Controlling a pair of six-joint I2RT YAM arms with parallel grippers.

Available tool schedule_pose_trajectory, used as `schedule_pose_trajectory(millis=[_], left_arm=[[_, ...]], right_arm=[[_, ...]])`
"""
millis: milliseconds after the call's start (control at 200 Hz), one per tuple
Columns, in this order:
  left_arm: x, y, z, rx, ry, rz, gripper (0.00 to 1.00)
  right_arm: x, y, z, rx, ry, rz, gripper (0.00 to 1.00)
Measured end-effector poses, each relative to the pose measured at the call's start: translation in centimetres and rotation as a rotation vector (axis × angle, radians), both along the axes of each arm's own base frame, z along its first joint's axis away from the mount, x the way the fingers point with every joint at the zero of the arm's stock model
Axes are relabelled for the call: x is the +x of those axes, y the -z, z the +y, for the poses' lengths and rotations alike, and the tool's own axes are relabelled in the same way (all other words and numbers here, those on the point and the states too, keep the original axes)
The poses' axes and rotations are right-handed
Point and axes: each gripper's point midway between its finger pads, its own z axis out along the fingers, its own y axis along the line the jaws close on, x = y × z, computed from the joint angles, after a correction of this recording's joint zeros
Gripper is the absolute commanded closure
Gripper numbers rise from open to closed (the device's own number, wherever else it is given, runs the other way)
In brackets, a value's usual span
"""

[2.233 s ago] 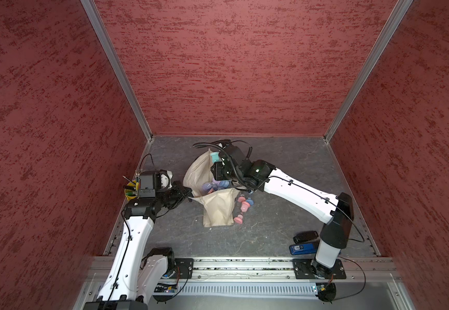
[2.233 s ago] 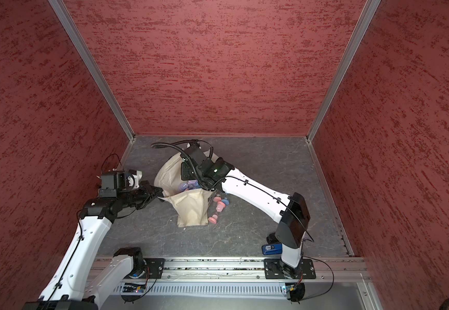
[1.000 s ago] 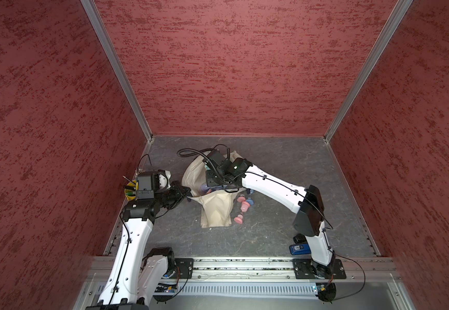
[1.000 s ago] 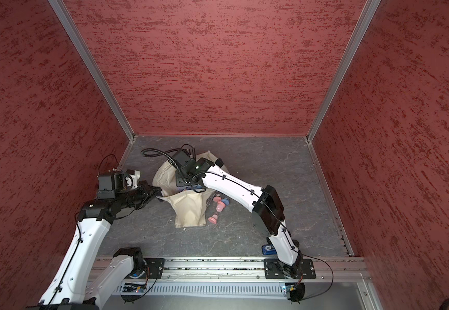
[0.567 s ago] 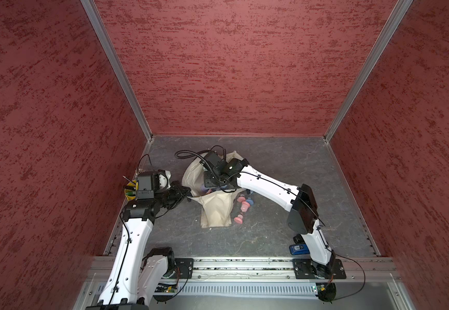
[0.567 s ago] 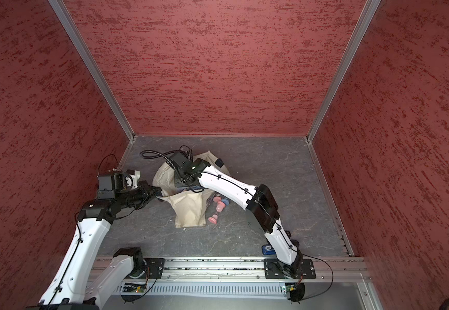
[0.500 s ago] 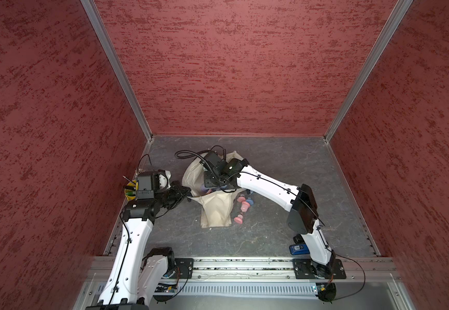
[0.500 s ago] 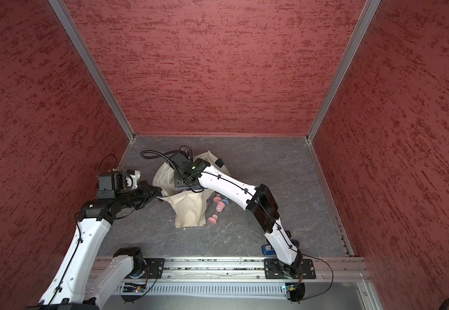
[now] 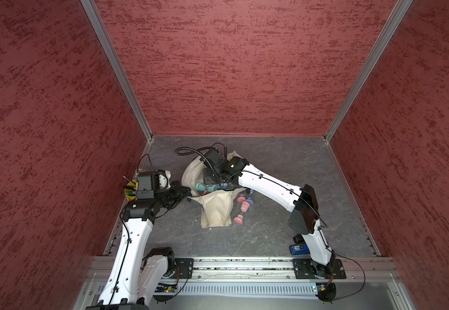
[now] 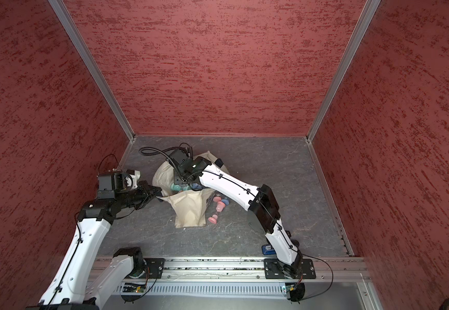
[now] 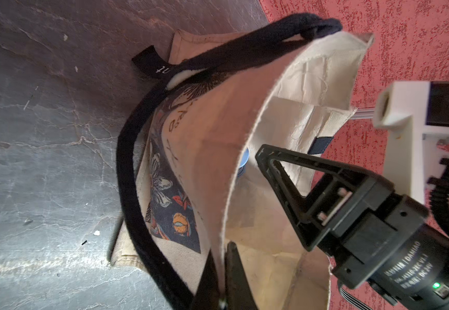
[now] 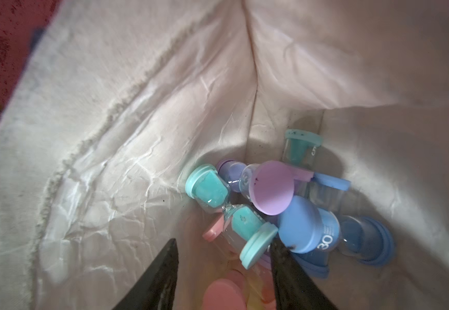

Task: Put the hourglass into the canvas bag
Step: Place the hourglass in the canvas bag, then adjust the canvas bag at the center of the board.

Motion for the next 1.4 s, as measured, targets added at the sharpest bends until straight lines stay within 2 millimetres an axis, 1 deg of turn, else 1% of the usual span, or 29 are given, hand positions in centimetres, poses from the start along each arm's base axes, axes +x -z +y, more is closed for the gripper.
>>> schedule_pose_trajectory(millis=[60, 135, 306, 371, 441, 506, 571, 656, 696, 751, 807, 852, 912, 992, 1052, 1117, 1152, 1182, 1252, 1343, 1358, 1403], left_arm=[[0.0, 0.0, 0.0, 0.0, 0.0, 0.0, 1.0], [0.0, 0.0, 0.0, 0.0, 0.0, -0.002, 1.0], [-0.1, -0.1, 0.0, 0.001, 0.0, -0.006, 1.0], [-0.1, -0.1, 0.0, 0.001, 0.0, -0.006, 1.0], [-0.1, -0.1, 0.0, 0.001, -0.001, -0.005, 1.0], [-0.1, -0.1, 0.0, 0.001, -0.001, -0.006, 1.0], [-0.1, -0.1, 0.0, 0.001, -0.001, -0.006, 1.0], [-0.1, -0.1, 0.0, 0.001, -0.001, -0.006, 1.0], [-0.1, -0.1, 0.0, 0.001, -0.001, -0.006, 1.0], [-0.1, -0.1, 0.0, 0.001, -0.001, -0.006, 1.0], [-0.1, -0.1, 0.0, 0.001, -0.001, -0.006, 1.0], [-0.1, -0.1, 0.0, 0.001, -0.001, -0.006, 1.0], [-0.1, -0.1, 0.0, 0.001, -0.001, -0.006, 1.0], [-0.1, -0.1, 0.0, 0.001, -0.001, -0.006, 1.0], [-0.1, -0.1, 0.0, 0.001, -0.001, -0.006, 1.0], [-0.1, -0.1, 0.0, 0.001, -0.001, -0.006, 1.0], [-0.1, -0.1, 0.0, 0.001, -0.001, -0.006, 1.0], [-0.1, -0.1, 0.0, 0.001, -0.001, -0.006, 1.0], [-0.1, -0.1, 0.0, 0.002, -0.002, -0.006, 1.0], [0.0, -0.1, 0.1, 0.003, -0.003, -0.005, 1.0], [0.0, -0.1, 0.1, 0.003, -0.003, -0.004, 1.0], [0.0, 0.0, 0.1, 0.005, -0.005, -0.004, 1.0]], right_arm=[[0.0, -1.4, -0.3, 0.013, 0.006, -0.025, 0.44], [-0.1, -3.8, -1.1, 0.036, 0.021, -0.066, 0.45], [-0.7, -9.5, -4.2, 0.091, 0.074, -0.167, 0.45], [-1.0, -10.9, -5.6, 0.097, 0.099, -0.2, 0.45], [-1.0, -11.3, -7.3, 0.088, 0.131, -0.217, 0.46], [-1.0, -10.8, -8.8, 0.069, 0.156, -0.216, 0.46], [-0.7, -9.5, -10.8, 0.042, 0.194, -0.2, 0.45], [0.3, -6.6, -14.7, -0.005, 0.27, -0.153, 0.41], [0.8, -5.0, -16.7, -0.028, 0.31, -0.128, 0.38], [1.1, -2.8, -19.2, -0.055, 0.357, -0.088, 0.36], [1.3, -0.8, -21.2, -0.076, 0.393, -0.049, 0.36], [1.2, 0.7, -22.2, -0.089, 0.407, -0.021, 0.36], [0.8, 2.2, -22.5, -0.095, 0.4, 0.011, 0.38], [0.3, 3.3, -21.8, -0.078, 0.375, 0.037, 0.39], [0.2, 3.6, -21.3, -0.059, 0.36, 0.045, 0.4], [0.4, 3.5, -20.7, -0.034, 0.348, 0.041, 0.41], [0.5, 3.4, -20.4, -0.021, 0.343, 0.037, 0.43], [0.7, 3.3, -20.2, -0.012, 0.34, 0.034, 0.49], [0.9, 3.4, -19.8, 0.0, 0.333, 0.033, 0.73], [1.2, 3.7, -19.3, 0.007, 0.325, 0.041, 0.94], [1.2, 3.8, -19.2, 0.006, 0.322, 0.042, 0.99], [1.3, 3.9, -18.9, 0.018, 0.323, 0.049, 1.0]])
